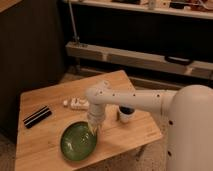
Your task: Drag the ceramic bowl in a circle
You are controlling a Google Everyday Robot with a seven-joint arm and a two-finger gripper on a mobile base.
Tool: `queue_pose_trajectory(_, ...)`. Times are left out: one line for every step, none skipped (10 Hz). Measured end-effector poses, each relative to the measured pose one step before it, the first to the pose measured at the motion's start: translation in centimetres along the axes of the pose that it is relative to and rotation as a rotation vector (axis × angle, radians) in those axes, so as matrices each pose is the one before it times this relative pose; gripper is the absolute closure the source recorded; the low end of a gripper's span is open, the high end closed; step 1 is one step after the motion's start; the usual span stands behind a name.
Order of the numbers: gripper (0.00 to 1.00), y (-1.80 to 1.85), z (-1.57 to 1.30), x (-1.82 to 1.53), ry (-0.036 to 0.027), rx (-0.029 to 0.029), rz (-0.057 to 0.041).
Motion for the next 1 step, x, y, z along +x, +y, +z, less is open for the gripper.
queue_pose_trajectory(1.00, -1.007, -0.001, 0.899, 0.00366, -0.00037, -0.02148)
